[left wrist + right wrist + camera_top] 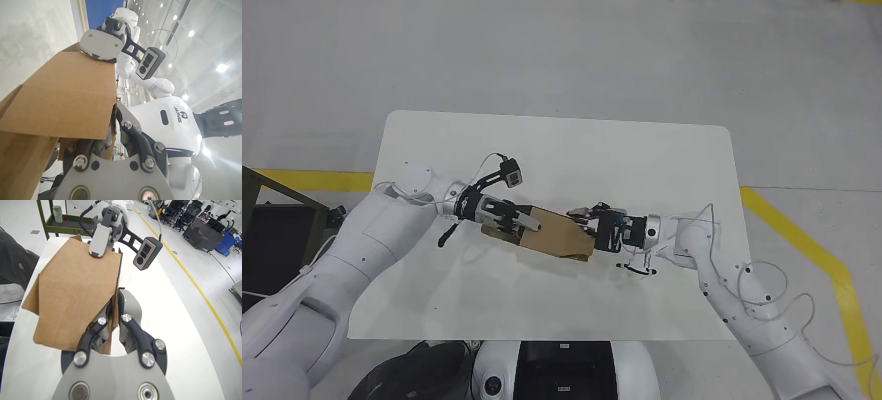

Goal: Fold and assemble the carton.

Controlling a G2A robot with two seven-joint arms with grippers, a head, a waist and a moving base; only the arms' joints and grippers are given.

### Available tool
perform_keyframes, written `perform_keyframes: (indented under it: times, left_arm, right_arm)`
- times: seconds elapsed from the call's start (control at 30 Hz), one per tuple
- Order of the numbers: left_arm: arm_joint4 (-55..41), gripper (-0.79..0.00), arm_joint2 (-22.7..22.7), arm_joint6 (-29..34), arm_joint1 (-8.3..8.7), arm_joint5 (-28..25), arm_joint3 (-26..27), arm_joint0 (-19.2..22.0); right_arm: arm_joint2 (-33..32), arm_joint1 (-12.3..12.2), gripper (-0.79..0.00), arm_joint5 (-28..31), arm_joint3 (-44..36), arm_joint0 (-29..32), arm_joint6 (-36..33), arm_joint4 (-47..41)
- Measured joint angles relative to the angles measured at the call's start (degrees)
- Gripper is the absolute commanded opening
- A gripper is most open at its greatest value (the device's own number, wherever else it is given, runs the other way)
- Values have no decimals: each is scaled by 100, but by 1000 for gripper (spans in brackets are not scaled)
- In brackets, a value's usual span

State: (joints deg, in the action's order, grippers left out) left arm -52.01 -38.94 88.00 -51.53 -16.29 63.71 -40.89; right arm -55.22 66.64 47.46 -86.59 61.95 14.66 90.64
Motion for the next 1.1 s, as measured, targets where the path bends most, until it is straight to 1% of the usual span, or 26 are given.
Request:
perform_keyframes:
  times: [0.1,0.23,0.4,0.5,0.63,0.73,0.87,0.93,1.1]
  left_arm:
    - [-1,-785,-158,0,33,-1,-3,-52]
    - [-38,-785,-486,0,110,-1,1,-193]
    - [-68,-785,-899,0,225,-2,142,-427]
    - [-10,-785,-1141,0,295,-2,340,-587]
    - [113,-785,-1444,0,380,-3,618,-803]
    - [181,-785,-1599,0,428,-3,788,-936]
    - [175,-785,-1746,0,472,-3,979,-1071]
    - [176,-785,-1789,0,490,-3,1034,-1118]
    - [124,-785,-1817,0,493,-3,1047,-1137]
  right_arm:
    - [-98,-15,0,-44,36,30,-7,-128]
    - [-314,-53,0,-4,68,104,-49,-443]
    - [-542,-86,0,41,173,191,-319,-906]
    - [-562,-72,0,76,285,217,-595,-1368]
    - [-459,-4,0,156,536,172,-1077,-2453]
    - [-369,41,0,155,688,121,-1463,-3277]
    - [-313,67,0,106,794,46,-1942,-4085]
    - [-308,73,0,110,766,28,-2061,-4336]
    - [-339,76,0,73,569,138,-1938,-4495]
